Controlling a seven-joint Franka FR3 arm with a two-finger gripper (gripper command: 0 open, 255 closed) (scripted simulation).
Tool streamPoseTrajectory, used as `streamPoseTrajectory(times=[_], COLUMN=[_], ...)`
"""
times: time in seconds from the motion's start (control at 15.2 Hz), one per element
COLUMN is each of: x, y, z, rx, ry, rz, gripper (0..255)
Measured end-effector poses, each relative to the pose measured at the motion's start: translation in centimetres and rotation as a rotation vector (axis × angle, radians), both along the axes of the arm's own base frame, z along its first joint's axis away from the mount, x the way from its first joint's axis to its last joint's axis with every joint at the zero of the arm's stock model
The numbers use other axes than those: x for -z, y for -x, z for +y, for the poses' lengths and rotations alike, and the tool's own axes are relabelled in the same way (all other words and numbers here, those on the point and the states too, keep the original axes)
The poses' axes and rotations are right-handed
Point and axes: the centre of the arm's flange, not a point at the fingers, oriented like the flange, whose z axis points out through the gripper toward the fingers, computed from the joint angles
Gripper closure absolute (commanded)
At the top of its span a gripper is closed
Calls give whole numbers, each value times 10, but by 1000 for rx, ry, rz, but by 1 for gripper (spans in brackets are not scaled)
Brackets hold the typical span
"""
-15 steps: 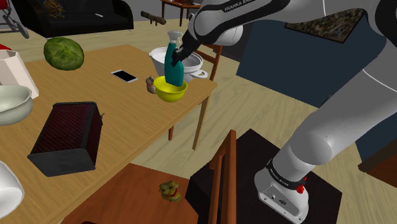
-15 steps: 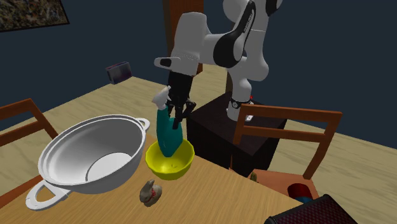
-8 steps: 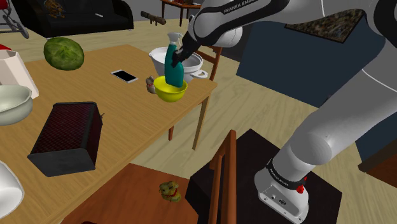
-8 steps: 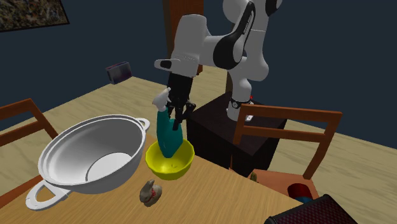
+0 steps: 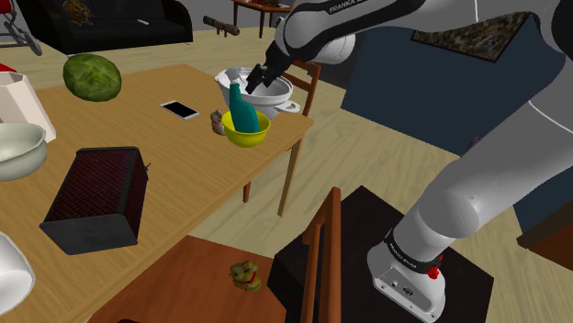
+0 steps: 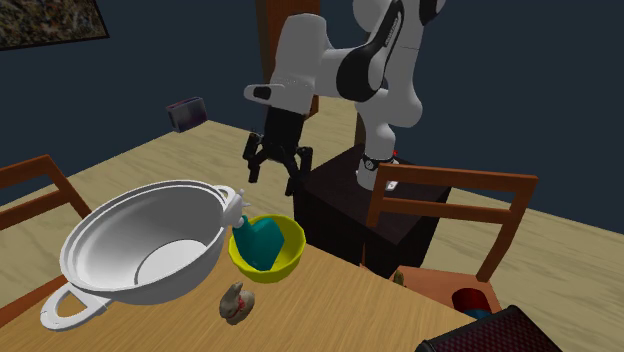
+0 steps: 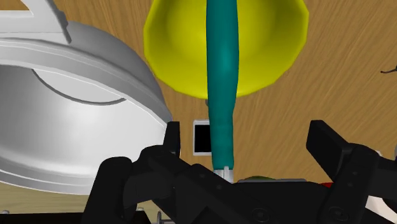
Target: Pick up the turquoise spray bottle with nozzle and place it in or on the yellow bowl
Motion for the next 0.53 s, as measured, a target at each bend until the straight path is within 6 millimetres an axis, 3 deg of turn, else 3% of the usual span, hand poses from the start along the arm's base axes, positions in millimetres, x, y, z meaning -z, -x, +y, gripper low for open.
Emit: streamPoseTrajectory(times=[0.2,0.53], x=[-26,-30], y=[13,16], z=[-3,-4], rx=[0,0], ry=[0,0], rz=[-1,0], gripper=[0,0])
